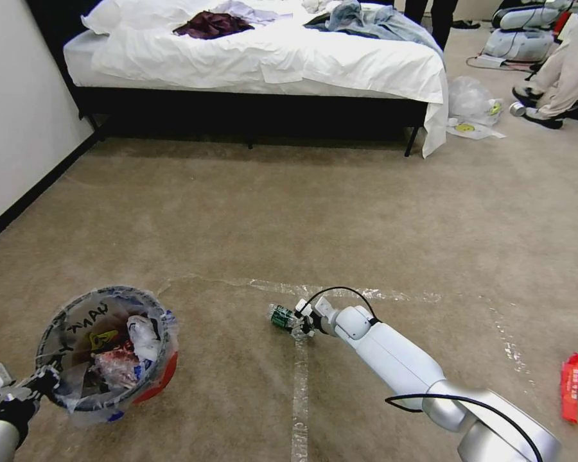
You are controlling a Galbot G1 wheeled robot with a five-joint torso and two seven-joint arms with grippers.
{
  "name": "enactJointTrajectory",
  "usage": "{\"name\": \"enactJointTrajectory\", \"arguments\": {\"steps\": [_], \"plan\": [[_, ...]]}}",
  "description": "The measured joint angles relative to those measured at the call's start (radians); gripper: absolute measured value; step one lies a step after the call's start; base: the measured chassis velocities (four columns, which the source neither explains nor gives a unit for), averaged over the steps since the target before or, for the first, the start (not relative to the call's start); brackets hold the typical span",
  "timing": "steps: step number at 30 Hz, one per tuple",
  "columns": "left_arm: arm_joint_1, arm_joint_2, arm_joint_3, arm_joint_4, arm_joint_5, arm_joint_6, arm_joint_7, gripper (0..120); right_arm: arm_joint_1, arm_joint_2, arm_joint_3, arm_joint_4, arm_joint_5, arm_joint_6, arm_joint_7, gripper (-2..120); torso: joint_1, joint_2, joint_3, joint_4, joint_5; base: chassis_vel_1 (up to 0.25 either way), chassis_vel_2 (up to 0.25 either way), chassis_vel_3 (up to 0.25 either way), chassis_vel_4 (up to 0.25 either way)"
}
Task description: Pick up the trash bin and place the garbage on the floor into it.
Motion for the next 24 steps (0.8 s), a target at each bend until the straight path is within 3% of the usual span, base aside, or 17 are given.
{"name": "enactJointTrajectory", "arguments": {"steps": [2, 4, 8, 10, 14, 17, 20, 24], "plan": [[0.001, 0.000, 0.000, 0.000, 0.001, 0.000, 0.000, 0, -0.002, 0.000, 0.000, -0.001, 0.000, 0.002, 0.000, 69, 0.000, 0.000, 0.000, -0.0001, 0.0000, 0.000, 0.000, 0.000, 0.000], [0.001, 0.000, 0.000, -0.002, 0.001, 0.000, 0.000, 0, -0.007, 0.001, 0.001, -0.001, 0.000, 0.005, 0.001, 56, 0.000, 0.000, 0.000, 0.0000, 0.0000, 0.000, 0.000, 0.000, 0.000], [0.003, -0.001, 0.000, -0.005, 0.001, -0.001, 0.000, 0, -0.013, 0.001, 0.003, 0.001, 0.001, 0.007, 0.004, 46, 0.000, 0.000, 0.000, -0.0001, 0.0000, 0.000, 0.000, 0.000, 0.000], [0.006, -0.001, 0.000, -0.005, 0.001, -0.001, 0.000, 0, -0.022, -0.002, 0.010, 0.010, 0.002, 0.009, 0.012, 34, 0.000, 0.000, 0.000, 0.0000, -0.0001, 0.000, 0.000, 0.000, 0.000], [0.006, 0.000, 0.000, -0.006, 0.002, -0.001, 0.000, 0, -0.026, -0.005, 0.015, 0.016, 0.004, 0.009, 0.015, 29, 0.000, 0.000, 0.000, 0.0001, 0.0000, 0.000, 0.000, 0.000, 0.000], [0.005, 0.005, 0.004, -0.008, -0.001, 0.000, -0.005, 0, -0.040, -0.025, 0.044, 0.075, 0.041, 0.010, 0.036, 17, 0.000, 0.000, 0.000, -0.0001, 0.0001, 0.000, 0.000, 0.000, 0.000], [0.003, 0.007, 0.004, -0.008, -0.002, 0.001, -0.007, 0, -0.043, -0.030, 0.054, 0.097, 0.054, 0.010, 0.041, 16, 0.000, 0.000, 0.000, 0.0000, 0.0000, 0.000, 0.000, 0.000, 0.000], [-0.006, 0.017, 0.009, -0.006, -0.006, 0.005, -0.009, 0, -0.038, -0.058, 0.124, 0.250, 0.149, 0.010, 0.071, 16, 0.000, 0.000, 0.000, -0.0004, 0.0000, 0.000, 0.000, 0.000, 0.000]]}}
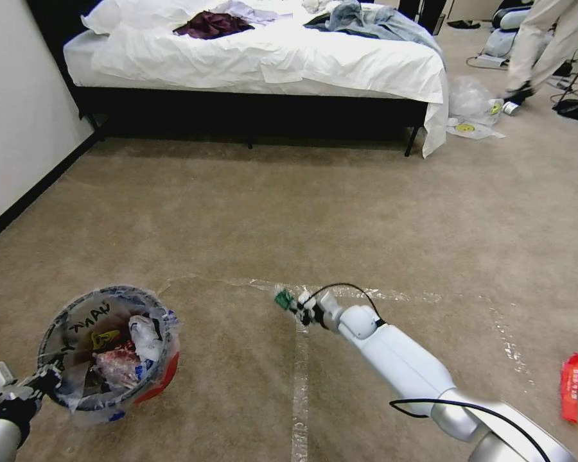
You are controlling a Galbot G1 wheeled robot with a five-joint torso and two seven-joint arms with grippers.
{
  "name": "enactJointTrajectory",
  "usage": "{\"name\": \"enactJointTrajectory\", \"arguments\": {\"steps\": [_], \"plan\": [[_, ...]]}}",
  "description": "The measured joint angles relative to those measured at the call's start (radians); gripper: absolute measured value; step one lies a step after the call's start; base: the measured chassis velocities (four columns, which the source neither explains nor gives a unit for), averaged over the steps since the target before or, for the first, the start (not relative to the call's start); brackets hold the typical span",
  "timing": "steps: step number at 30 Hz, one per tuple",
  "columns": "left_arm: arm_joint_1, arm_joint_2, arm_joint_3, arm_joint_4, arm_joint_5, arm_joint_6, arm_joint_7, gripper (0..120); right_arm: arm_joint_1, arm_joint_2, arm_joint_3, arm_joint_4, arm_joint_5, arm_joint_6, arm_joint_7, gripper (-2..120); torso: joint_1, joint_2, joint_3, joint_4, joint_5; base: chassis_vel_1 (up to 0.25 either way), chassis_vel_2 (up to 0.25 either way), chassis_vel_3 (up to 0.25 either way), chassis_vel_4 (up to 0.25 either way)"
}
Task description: Pick up the trash bin and place the garbage on the floor into it.
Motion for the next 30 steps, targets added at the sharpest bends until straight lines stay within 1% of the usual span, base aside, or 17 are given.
{"name": "enactJointTrajectory", "arguments": {"steps": [2, 4, 5, 7, 8, 10, 11, 12, 13, 14, 15, 16, 18, 19, 21, 26, 30], "plan": [[-0.001, 0.001, 0.001, 0.000, 0.000, 0.001, 0.000, 0, 0.007, -0.005, 0.008, 0.035, 0.026, 0.000, 0.005, 16, 0.000, 0.000, 0.000, 0.0001, 0.0001, 0.000, 0.000, 0.000, 0.000], [-0.004, 0.002, 0.004, 0.000, -0.001, 0.002, -0.001, 0, 0.055, -0.018, 0.011, 0.201, 0.165, 0.003, 0.034, 16, 0.000, 0.000, 0.000, 0.0003, -0.0001, 0.000, 0.000, 0.000, 0.000], [-0.004, 0.002, 0.004, 0.000, -0.001, 0.002, -0.001, 0, 0.055, -0.018, 0.011, 0.201, 0.165, 0.003, 0.034, 16, 0.000, 0.000, 0.000, 0.0003, -0.0001, 0.000, 0.000, 0.000, 0.000], [-0.007, 0.002, 0.005, -0.001, -0.001, 0.003, -0.002, 0, 0.102, -0.016, -0.018, 0.321, 0.264, 0.008, 0.064, 16, 0.000, 0.000, 0.000, 0.0007, -0.0003, 0.000, 0.000, 0.000, 0.000], [-0.007, 0.002, 0.005, -0.001, -0.001, 0.003, -0.002, 0, 0.102, -0.016, -0.018, 0.321, 0.264, 0.008, 0.064, 16, 0.000, 0.000, 0.000, 0.0007, -0.0003, 0.000, 0.000, 0.000, 0.000], [-0.009, 0.001, 0.005, -0.003, -0.002, 0.004, -0.004, 0, 0.158, 0.004, -0.079, 0.424, 0.366, 0.030, 0.091, 16, 0.000, 0.000, 0.000, 0.0003, -0.0003, 0.000, 0.000, 0.000, 0.000], [-0.009, 0.001, 0.005, -0.003, -0.002, 0.004, -0.004, 0, 0.158, 0.004, -0.079, 0.424, 0.366, 0.030, 0.091, 16, 0.000, 0.000, 0.000, 0.0003, -0.0003, 0.000, 0.000, 0.000, 0.000], [-0.009, -0.001, 0.005, -0.007, -0.003, 0.005, -0.005, 0, 0.203, 0.030, -0.138, 0.493, 0.434, 0.065, 0.096, 16, 0.000, 0.000, 0.000, 0.0008, -0.0002, 0.000, 0.000, 0.000, 0.000], [-0.009, -0.001, 0.005, -0.007, -0.003, 0.005, -0.005, 0, 0.203, 0.030, -0.138, 0.493, 0.434, 0.065, 0.096, 16, 0.000, 0.000, 0.000, 0.0008, -0.0002, 0.000, 0.000, 0.000, 0.000], [-0.009, -0.002, 0.004, -0.009, -0.005, 0.005, -0.005, 0, 0.237, 0.051, -0.191, 0.536, 0.475, 0.092, 0.096, 16, 0.000, 0.000, 0.000, 0.0012, -0.0004, 0.000, 0.000, 0.000, 0.000], [-0.008, -0.003, 0.002, -0.011, -0.006, 0.005, -0.006, 0, 0.259, 0.064, -0.232, 0.552, 0.503, 0.109, 0.097, 16, 0.000, 0.000, 0.000, 0.0000, -0.0004, 0.000, 0.000, 0.000, 0.000], [-0.008, -0.003, 0.002, -0.011, -0.006, 0.005, -0.006, 0, 0.259, 0.064, -0.232, 0.552, 0.503, 0.109, 0.097, 16, 0.000, 0.000, 0.000, 0.0000, -0.0004, 0.000, 0.000, 0.000, 0.000], [-0.007, -0.003, 0.000, -0.015, -0.008, 0.005, -0.006, 0, 0.297, 0.091, -0.313, 0.566, 0.554, 0.154, 0.093, 16, 0.000, 0.000, 0.000, 0.0004, -0.0004, 0.000, 0.000, 0.000, 0.000], [-0.007, -0.003, 0.000, -0.015, -0.008, 0.005, -0.006, 0, 0.297, 0.091, -0.313, 0.566, 0.554, 0.154, 0.093, 16, 0.000, 0.000, 0.000, 0.0004, -0.0004, 0.000, 0.000, 0.000, 0.000], [-0.006, -0.003, -0.001, -0.016, -0.010, 0.005, -0.007, 0, 0.328, 0.120, -0.397, 0.542, 0.588, 0.206, 0.076, 16, 0.000, 0.000, 0.000, 0.0006, -0.0003, 0.000, 0.000, 0.000, 0.000], [-0.009, -0.003, -0.002, -0.020, -0.018, 0.008, -0.017, 0, 0.336, 0.151, -0.497, 0.471, 0.581, 0.260, 0.049, 16, 0.000, 0.000, 0.000, 0.0001, -0.0003, 0.000, 0.000, 0.000, 0.000], [-0.012, -0.003, -0.002, -0.020, -0.020, 0.009, -0.020, 0, 0.323, 0.170, -0.546, 0.423, 0.560, 0.298, 0.049, 16, 0.000, 0.000, 0.000, 0.0003, -0.0003, 0.000, 0.000, 0.000, 0.000]]}}
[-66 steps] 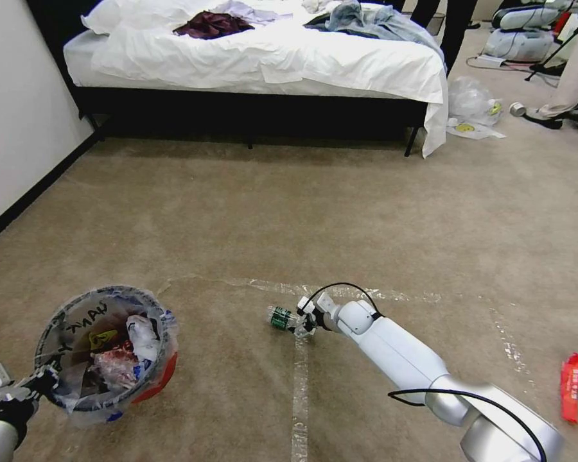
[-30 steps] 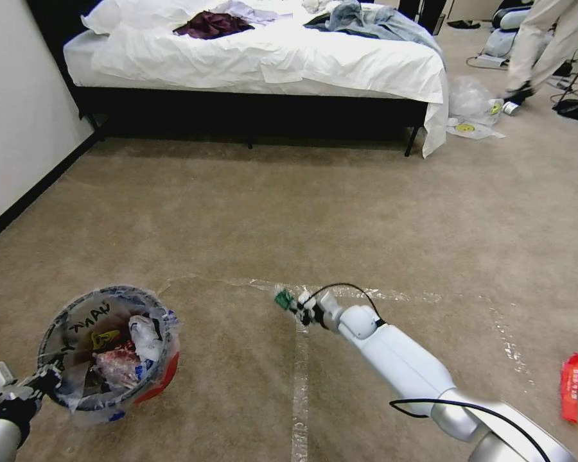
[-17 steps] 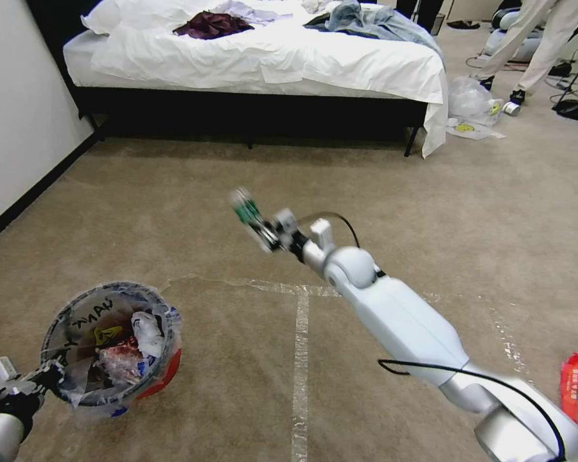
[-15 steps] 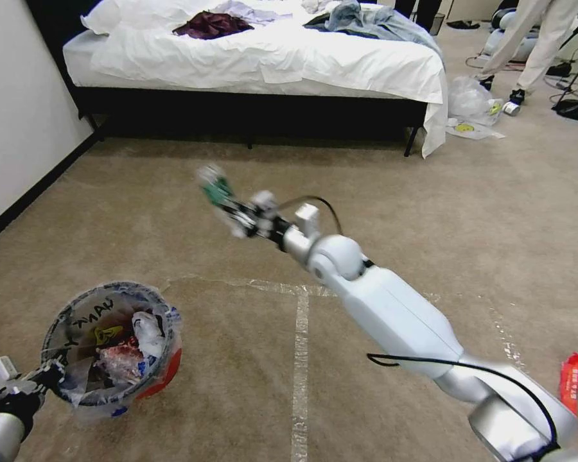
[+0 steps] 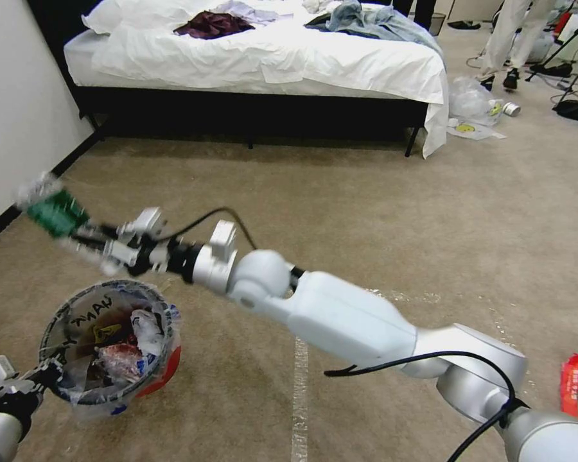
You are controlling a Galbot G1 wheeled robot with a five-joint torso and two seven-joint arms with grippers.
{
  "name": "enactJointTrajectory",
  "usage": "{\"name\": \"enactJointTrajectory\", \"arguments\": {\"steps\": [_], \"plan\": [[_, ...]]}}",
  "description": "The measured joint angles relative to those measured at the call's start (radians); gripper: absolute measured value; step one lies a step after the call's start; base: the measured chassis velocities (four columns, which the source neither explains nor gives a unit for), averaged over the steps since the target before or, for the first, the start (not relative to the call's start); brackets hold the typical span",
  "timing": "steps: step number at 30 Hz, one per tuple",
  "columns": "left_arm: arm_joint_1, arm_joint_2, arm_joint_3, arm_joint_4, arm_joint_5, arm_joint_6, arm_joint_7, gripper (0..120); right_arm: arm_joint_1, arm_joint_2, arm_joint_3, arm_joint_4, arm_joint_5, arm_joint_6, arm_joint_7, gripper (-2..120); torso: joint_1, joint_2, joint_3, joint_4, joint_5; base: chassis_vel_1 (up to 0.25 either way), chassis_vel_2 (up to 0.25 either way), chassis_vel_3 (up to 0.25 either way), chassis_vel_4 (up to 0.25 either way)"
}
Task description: Pick up the trash bin and place the garbage on the floor into it.
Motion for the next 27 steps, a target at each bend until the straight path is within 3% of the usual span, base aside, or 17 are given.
{"name": "enactJointTrajectory", "arguments": {"steps": [17, 27], "plan": [[-0.001, -0.001, 0.000, 0.002, -0.002, 0.001, -0.001, 0, -0.056, 0.094, -0.077, -0.159, -0.124, 0.094, 0.010, 16, 0.000, 0.000, 0.000, 0.0001, 0.0002, 0.000, 0.000, 0.000, 0.000], [0.000, -0.003, 0.000, 0.000, -0.003, 0.001, -0.001, 0, -0.073, 0.101, -0.097, -0.196, -0.176, 0.117, 0.009, 16, 0.000, 0.000, 0.000, 0.0001, 0.0003, 0.000, 0.000, 0.000, 0.000]]}}
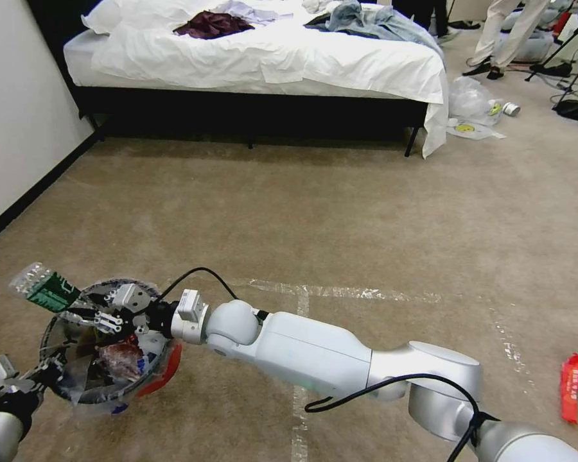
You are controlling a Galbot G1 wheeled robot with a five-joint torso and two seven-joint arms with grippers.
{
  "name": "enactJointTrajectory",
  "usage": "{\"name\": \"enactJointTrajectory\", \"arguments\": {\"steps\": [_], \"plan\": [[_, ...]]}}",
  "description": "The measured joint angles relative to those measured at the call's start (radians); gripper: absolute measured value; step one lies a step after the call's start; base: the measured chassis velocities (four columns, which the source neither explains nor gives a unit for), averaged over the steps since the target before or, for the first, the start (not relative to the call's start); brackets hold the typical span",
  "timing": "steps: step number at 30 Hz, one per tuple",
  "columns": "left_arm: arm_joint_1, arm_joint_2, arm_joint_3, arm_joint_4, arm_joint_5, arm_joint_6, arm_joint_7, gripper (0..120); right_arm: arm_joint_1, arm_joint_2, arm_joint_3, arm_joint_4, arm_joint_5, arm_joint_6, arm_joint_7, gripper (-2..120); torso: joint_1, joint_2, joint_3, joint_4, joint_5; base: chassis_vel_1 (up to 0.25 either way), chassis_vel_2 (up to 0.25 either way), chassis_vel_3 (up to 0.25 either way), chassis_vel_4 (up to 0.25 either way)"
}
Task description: Pick up the trash bin and place the garbage on the floor into it.
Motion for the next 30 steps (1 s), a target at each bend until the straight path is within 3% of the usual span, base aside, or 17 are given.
{"name": "enactJointTrajectory", "arguments": {"steps": [5, 16, 22, 25, 27, 30], "plan": [[0.000, 0.000, 0.000, 0.000, 0.000, 0.000, 0.000, 0, -0.010, -0.004, -0.006, -0.012, -0.024, 0.009, 0.001, 16, 0.000, 0.000, 0.000, 0.0000, 0.0000, 0.000, 0.000, 0.000, 0.000], [0.002, -0.001, 0.000, 0.000, -0.001, -0.001, 0.001, 0, -0.012, -0.004, -0.009, -0.035, -0.051, 0.018, 0.004, 54, 0.000, 0.000, 0.000, 0.0000, 0.0000, 0.000, 0.000, 0.000, 0.000], [0.001, -0.001, 0.000, 0.001, -0.001, -0.002, 0.002, 0, -0.012, -0.008, -0.007, -0.035, -0.054, 0.020, 0.004, 81, 0.000, 0.000, 0.000, 0.0000, 0.0000, 0.000, 0.000, 0.000, 0.000], [0.001, -0.001, 0.000, 0.002, 0.000, -0.002, 0.002, 0, -0.012, -0.009, -0.007, -0.034, -0.055, 0.021, 0.004, 86, 0.000, 0.000, 0.000, 0.0000, 0.0000, 0.000, 0.000, 0.000, 0.000], [0.001, -0.001, 0.001, 0.002, 0.000, -0.002, 0.002, 0, -0.013, -0.012, -0.005, -0.031, -0.056, 0.021, 0.004, 96, 0.000, 0.000, 0.000, 0.0000, 0.0000, 0.000, 0.000, 0.000, 0.000], [0.001, -0.001, 0.001, 0.003, 0.000, -0.002, 0.002, 0, -0.014, -0.014, -0.004, -0.030, -0.057, 0.022, 0.003, 99, 0.000, 0.000, 0.000, 0.0000, 0.0000, 0.000, 0.000, 0.000, 0.000]]}}
